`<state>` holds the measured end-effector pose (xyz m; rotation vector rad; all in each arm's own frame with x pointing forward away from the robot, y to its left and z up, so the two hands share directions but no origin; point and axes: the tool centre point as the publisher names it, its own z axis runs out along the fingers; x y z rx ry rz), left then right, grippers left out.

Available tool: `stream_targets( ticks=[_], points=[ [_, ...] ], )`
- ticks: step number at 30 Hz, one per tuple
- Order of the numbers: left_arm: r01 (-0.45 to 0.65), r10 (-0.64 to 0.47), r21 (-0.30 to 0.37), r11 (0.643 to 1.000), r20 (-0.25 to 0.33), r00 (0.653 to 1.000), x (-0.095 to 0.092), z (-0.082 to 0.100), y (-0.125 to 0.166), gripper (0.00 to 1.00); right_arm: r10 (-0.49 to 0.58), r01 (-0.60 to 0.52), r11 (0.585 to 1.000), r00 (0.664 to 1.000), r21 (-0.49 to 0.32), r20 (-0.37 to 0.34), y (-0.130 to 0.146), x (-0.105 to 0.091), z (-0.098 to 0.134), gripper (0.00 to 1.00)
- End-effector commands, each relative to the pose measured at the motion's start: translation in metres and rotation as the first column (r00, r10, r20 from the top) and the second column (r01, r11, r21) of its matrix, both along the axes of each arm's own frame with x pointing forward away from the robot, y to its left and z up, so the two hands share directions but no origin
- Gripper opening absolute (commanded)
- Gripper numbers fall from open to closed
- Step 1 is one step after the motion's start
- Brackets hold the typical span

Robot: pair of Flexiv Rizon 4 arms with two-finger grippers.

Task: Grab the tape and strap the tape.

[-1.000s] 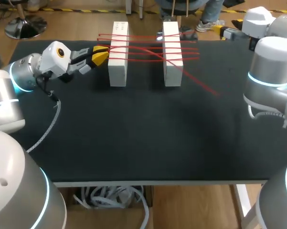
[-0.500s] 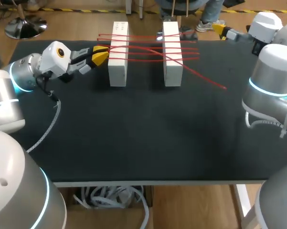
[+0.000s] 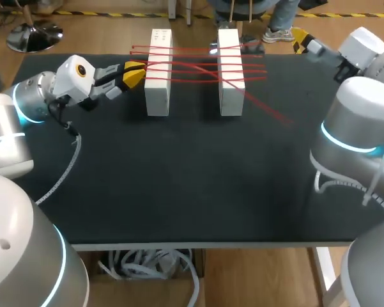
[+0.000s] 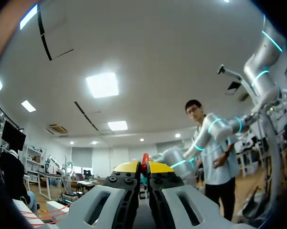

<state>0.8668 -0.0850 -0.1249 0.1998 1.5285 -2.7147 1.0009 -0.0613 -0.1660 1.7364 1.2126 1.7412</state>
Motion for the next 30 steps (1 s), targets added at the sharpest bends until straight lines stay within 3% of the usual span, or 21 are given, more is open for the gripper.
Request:
stream_targets(
  ticks=[1, 4, 6, 30],
  points=[
    [0.001, -0.001, 0.000, 1.000, 0.001, 1.000, 0.001, 0.000, 0.000, 0.00, -0.063, 0.057, 0.995, 0.995, 0.076, 0.076, -0.002, -0.014, -0.004, 1.00],
    [0.001, -0.001, 0.000, 1.000, 0.001, 1.000, 0.001, 0.000, 0.000, 0.00, -0.045, 0.033, 0.992, 0.994, 0.125, 0.099, 0.001, -0.021, -0.002, 1.00],
    [0.001, -0.001, 0.000, 1.000, 0.001, 1.000, 0.001, 0.000, 0.000, 0.00, 0.031, -0.049, 0.992, 0.989, 0.118, 0.147, 0.004, -0.025, 0.002, 1.00],
    [0.001, -0.001, 0.000, 1.000, 0.001, 1.000, 0.001, 0.000, 0.000, 0.00, 0.031, -0.049, 0.992, 0.989, 0.118, 0.147, 0.004, -0.025, 0.002, 1.00]
  ],
)
